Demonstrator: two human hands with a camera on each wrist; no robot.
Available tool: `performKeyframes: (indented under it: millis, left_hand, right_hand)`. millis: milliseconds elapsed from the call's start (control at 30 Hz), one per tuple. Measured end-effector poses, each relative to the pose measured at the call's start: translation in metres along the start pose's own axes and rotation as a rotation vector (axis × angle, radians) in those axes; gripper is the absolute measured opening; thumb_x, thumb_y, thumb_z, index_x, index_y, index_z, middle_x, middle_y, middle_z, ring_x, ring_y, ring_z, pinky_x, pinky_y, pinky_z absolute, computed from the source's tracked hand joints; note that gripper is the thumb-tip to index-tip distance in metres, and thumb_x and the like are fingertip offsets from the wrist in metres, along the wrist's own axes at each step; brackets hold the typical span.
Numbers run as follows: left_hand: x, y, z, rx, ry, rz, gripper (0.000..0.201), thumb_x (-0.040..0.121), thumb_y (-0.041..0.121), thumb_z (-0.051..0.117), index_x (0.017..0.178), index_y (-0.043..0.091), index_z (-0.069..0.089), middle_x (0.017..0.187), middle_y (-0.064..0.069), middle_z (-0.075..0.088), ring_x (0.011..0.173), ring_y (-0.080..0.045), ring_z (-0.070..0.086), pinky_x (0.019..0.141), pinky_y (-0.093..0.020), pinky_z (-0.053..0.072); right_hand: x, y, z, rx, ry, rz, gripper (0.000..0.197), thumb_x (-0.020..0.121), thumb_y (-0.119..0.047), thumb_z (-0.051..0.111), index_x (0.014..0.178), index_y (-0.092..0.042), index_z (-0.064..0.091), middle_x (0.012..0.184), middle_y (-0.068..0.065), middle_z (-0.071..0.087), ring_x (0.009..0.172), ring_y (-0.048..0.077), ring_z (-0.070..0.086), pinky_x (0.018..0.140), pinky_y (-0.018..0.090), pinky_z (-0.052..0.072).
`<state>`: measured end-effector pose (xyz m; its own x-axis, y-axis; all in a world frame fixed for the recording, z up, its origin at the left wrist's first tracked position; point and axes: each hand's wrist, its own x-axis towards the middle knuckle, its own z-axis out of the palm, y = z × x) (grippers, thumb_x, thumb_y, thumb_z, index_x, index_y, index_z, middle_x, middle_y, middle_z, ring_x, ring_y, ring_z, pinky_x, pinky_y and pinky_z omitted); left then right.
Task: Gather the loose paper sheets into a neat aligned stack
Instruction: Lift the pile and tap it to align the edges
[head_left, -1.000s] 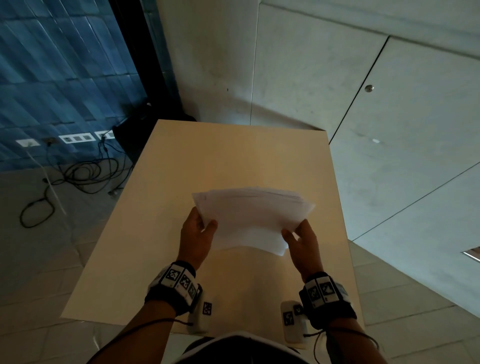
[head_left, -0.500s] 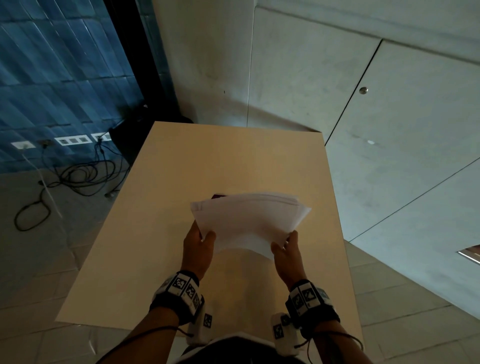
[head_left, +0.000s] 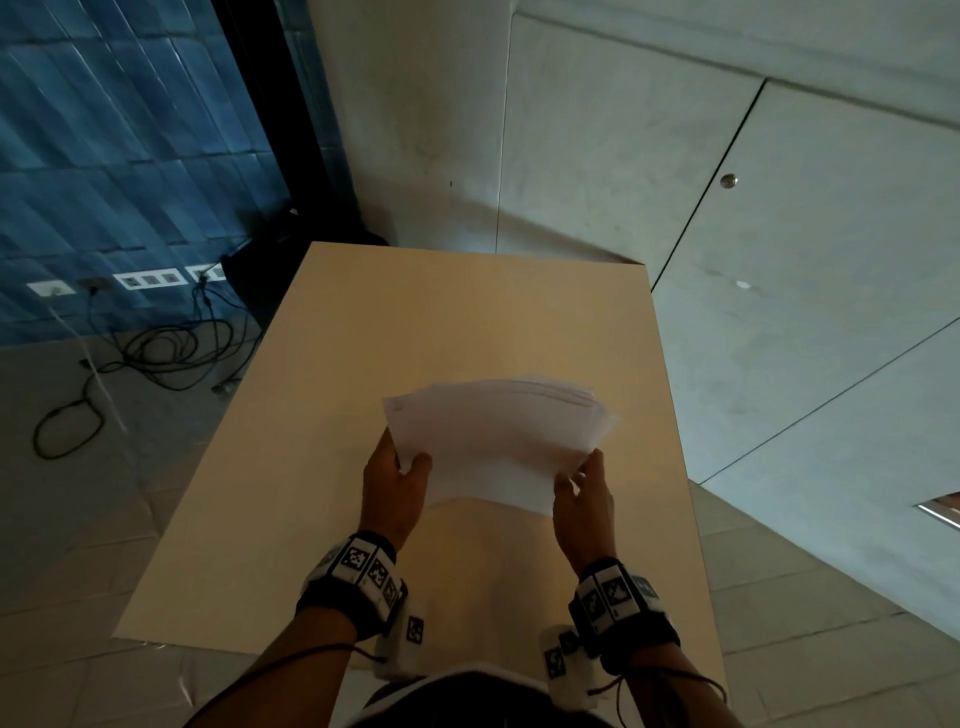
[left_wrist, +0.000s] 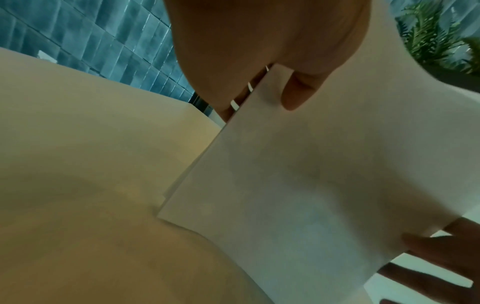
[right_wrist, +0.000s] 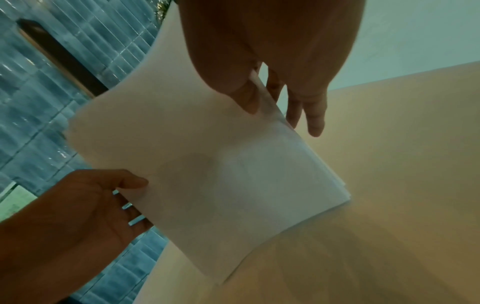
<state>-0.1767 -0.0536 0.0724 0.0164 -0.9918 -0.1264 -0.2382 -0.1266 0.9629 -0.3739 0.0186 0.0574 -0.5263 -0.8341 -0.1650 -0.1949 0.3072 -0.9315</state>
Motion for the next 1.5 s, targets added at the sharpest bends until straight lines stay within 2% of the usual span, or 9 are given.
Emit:
performKeyframes:
  millis: [167,300,467,600,733,900,1067,1233,1500]
  left_hand:
    - [0.000,0.006,-0.001,-0.077,0.043,0.014,0.055,0.084,-0.011,0.054,0.130,0.019,0.052,0.116,-0.005,0.061,0.109,-0.020,0.056,0.096,-0.035,0.048]
    - [0.001,0.017,0.003,-0.107,0.085,0.055,0.050,0.083,-0.012,0.053,0.125,0.015,0.054,0.110,-0.004,0.062,0.098,-0.015,0.059,0.089,-0.029,0.050]
    - [0.001,0.021,0.008,-0.086,0.082,0.065,0.052,0.083,-0.012,0.053,0.130,0.008,0.053,0.109,-0.006,0.062,0.091,-0.010,0.060,0.084,-0.027,0.050]
    - [0.001,0.022,0.006,-0.121,0.114,0.085,0.047,0.081,-0.011,0.054,0.124,0.008,0.055,0.105,-0.004,0.062,0.091,-0.006,0.060,0.082,-0.022,0.049]
    - [0.000,0.026,0.003,-0.157,0.096,0.155,0.040,0.075,-0.003,0.056,0.102,0.026,0.052,0.094,0.008,0.057,0.081,0.013,0.057,0.072,-0.006,0.047]
    - [-0.002,0.022,0.004,-0.201,0.056,0.169,0.040,0.073,0.011,0.056,0.112,0.020,0.050,0.101,0.004,0.058,0.094,-0.007,0.058,0.081,-0.022,0.049]
    - [-0.005,0.030,0.003,-0.280,0.037,0.267,0.041,0.081,0.033,0.062,0.115,0.014,0.047,0.100,0.009,0.058,0.089,0.003,0.059,0.076,-0.012,0.048]
    - [-0.003,0.039,0.006,-0.228,0.137,0.232,0.026,0.083,0.054,0.049,0.097,0.033,0.052,0.092,0.011,0.057,0.078,0.005,0.055,0.068,-0.011,0.046]
    - [0.005,0.035,0.010,-0.143,0.203,0.151,0.017,0.101,0.026,0.043,0.099,0.016,0.057,0.088,0.010,0.058,0.075,0.004,0.054,0.069,-0.015,0.044]
  right_hand:
    - [-0.004,-0.014,-0.002,0.053,0.027,-0.006,0.064,0.087,0.006,0.049,0.106,-0.055,0.040,0.111,-0.010,0.060,0.114,0.015,0.056,0.098,0.045,0.051]
    - [-0.007,-0.021,-0.002,0.104,0.039,-0.042,0.074,0.083,0.008,0.049,0.104,-0.063,0.041,0.113,-0.010,0.060,0.111,0.006,0.057,0.098,0.044,0.052]
    - [-0.010,-0.029,0.004,0.118,0.029,-0.091,0.064,0.081,0.009,0.048,0.124,-0.037,0.041,0.119,0.001,0.057,0.115,0.022,0.056,0.099,0.050,0.051]
    - [-0.007,-0.036,-0.003,0.154,0.071,-0.078,0.073,0.083,0.009,0.050,0.118,-0.054,0.039,0.124,0.001,0.055,0.120,0.019,0.052,0.103,0.041,0.048]
    - [-0.003,-0.037,-0.010,0.205,0.013,-0.071,0.057,0.085,0.004,0.054,0.125,-0.035,0.042,0.118,-0.008,0.056,0.116,0.015,0.054,0.103,0.043,0.049]
    - [-0.010,-0.041,-0.004,0.232,-0.048,-0.058,0.049,0.083,0.003,0.053,0.125,-0.021,0.043,0.116,-0.001,0.057,0.109,0.012,0.056,0.101,0.047,0.050]
    - [-0.012,-0.047,-0.007,0.343,-0.068,-0.090,0.051,0.083,-0.029,0.052,0.132,-0.019,0.042,0.122,0.003,0.057,0.116,0.020,0.055,0.101,0.041,0.049]
    - [-0.009,-0.066,-0.007,0.406,0.018,-0.134,0.048,0.088,-0.055,0.043,0.117,-0.017,0.051,0.100,-0.010,0.060,0.091,-0.003,0.058,0.080,0.019,0.050]
    - [0.002,-0.078,-0.002,0.361,0.127,-0.026,0.028,0.100,-0.042,0.042,0.100,-0.018,0.056,0.089,-0.004,0.059,0.081,0.010,0.055,0.071,0.027,0.045]
